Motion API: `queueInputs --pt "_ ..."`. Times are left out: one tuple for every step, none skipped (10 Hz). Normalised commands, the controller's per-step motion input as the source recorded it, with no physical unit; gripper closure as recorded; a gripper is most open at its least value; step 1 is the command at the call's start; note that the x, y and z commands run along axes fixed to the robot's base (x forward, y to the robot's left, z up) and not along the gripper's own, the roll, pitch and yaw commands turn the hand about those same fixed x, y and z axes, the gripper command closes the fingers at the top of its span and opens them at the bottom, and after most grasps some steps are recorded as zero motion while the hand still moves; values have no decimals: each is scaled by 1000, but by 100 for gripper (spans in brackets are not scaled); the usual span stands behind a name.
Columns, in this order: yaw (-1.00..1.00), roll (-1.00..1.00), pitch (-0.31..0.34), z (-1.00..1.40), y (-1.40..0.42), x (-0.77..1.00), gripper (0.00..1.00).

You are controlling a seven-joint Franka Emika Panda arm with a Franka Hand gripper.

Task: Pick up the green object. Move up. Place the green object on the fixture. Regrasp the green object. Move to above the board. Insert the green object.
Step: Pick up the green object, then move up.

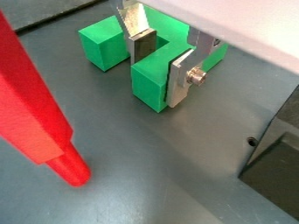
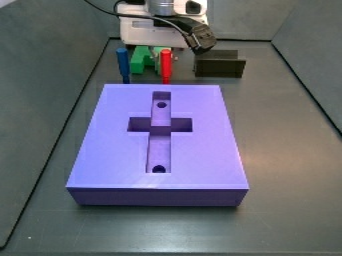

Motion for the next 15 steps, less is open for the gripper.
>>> queueInputs --pt "0 0 0 0 0 0 100" --pt "0 0 0 0 0 0 100" --pt "0 0 0 0 0 0 100" --pt "0 0 0 0 0 0 100" --pt "0 0 0 0 0 0 100" --pt "0 0 0 0 0 0 100" --pt "0 0 0 0 0 0 100" --pt "0 0 0 0 0 0 100" --pt "0 0 0 0 0 0 100" --pt "0 0 0 0 0 0 100" --pt "0 0 0 0 0 0 100" --pt "0 0 0 0 0 0 100" --pt "0 0 0 0 0 0 100" --pt "0 0 0 833 0 0 100" --pt "-27 -4 20 792 -61 -25 100"
